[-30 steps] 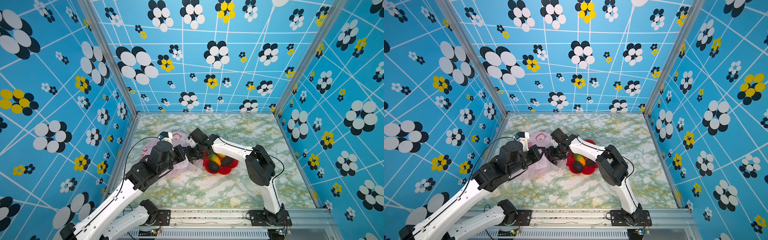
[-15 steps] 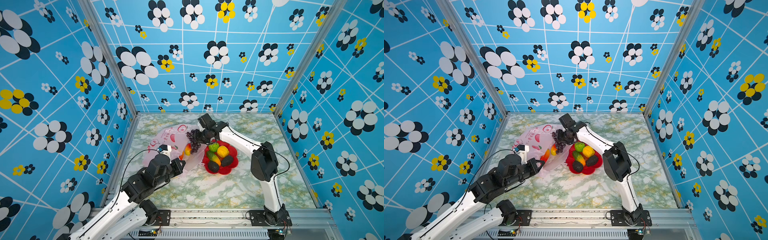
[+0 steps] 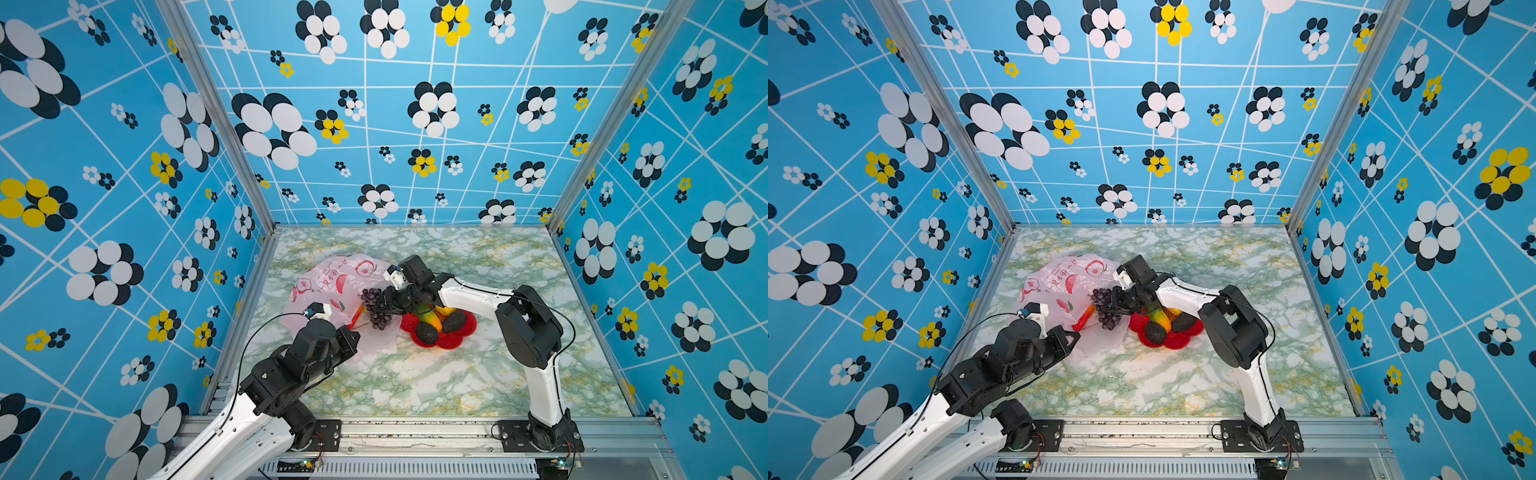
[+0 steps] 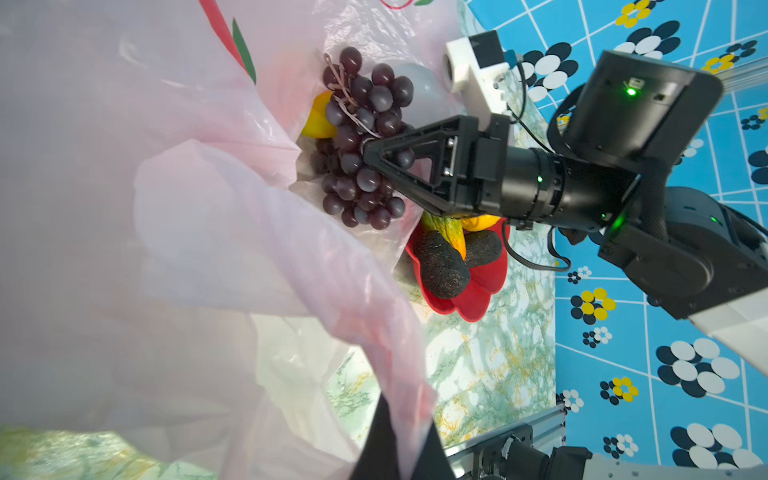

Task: Place the fruits into the plastic bag
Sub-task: 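Lower the grapes into the pink bag and open the right gripper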

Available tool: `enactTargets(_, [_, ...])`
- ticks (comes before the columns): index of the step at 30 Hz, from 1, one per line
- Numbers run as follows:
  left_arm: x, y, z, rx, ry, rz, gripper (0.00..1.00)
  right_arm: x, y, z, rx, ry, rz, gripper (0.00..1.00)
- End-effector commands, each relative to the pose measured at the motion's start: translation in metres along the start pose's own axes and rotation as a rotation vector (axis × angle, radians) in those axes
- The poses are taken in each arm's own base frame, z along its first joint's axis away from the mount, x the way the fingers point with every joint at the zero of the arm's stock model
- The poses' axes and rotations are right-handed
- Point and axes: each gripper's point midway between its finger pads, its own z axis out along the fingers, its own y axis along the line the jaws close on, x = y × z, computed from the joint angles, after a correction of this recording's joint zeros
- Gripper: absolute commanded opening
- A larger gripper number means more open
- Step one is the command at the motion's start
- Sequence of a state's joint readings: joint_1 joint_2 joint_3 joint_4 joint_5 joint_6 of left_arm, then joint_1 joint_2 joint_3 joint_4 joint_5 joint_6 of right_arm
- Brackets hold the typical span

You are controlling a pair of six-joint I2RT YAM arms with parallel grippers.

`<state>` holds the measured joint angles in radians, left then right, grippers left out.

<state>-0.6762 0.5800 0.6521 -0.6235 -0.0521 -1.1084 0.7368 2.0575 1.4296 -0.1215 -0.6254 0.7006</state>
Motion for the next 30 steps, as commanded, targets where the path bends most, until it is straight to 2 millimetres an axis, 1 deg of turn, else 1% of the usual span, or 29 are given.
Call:
enactTargets(1, [0.000, 0.019, -0.001, -0.048, -0.008, -0.046, 0.00, -0.006, 0.054, -0.025, -0.192, -0.067, -0.211, 0.35])
enactTargets(4, [-0.005, 0.022, -0.003, -0.056, -0.022, -0.066, 0.00, 0.002, 0.053, -0.029, -0.190, -0.073, -0.294, 0.35])
enactTargets(7, [-0.011, 0.021, -0.003, -0.051, -0.027, -0.088, 0.00, 0.012, 0.058, -0.031, -0.179, -0.042, -0.399, 0.35])
enactTargets(10, [-0.018, 0.013, -0.003, -0.034, -0.030, -0.097, 0.00, 0.027, 0.063, -0.029, -0.154, 0.028, -0.504, 0.35])
enactTargets(13, [-0.027, 0.002, -0.005, -0.025, -0.040, -0.089, 0.00, 0.037, 0.061, -0.025, -0.129, 0.079, -0.558, 0.36])
enactTargets(17, [-0.040, -0.006, -0.009, -0.028, -0.053, -0.090, 0.00, 0.043, 0.059, -0.024, -0.138, 0.065, -0.592, 0.35])
enactTargets(21, [-0.053, -0.012, -0.012, -0.001, -0.067, -0.120, 0.00, 0.057, 0.057, -0.020, -0.138, 0.096, -0.658, 0.35])
enactTargets(24, [-0.063, -0.027, -0.015, 0.044, -0.075, -0.116, 0.00, 0.061, 0.050, -0.015, -0.106, 0.162, -0.643, 0.36])
enactTargets(28, [-0.071, -0.063, -0.020, 0.181, -0.073, -0.024, 0.00, 0.061, 0.046, -0.008, -0.073, 0.212, -0.643, 0.35])
enactTargets(30, [-0.074, -0.071, -0.025, 0.201, -0.083, 0.015, 0.00, 0.058, 0.045, -0.006, -0.059, 0.231, -0.649, 0.35])
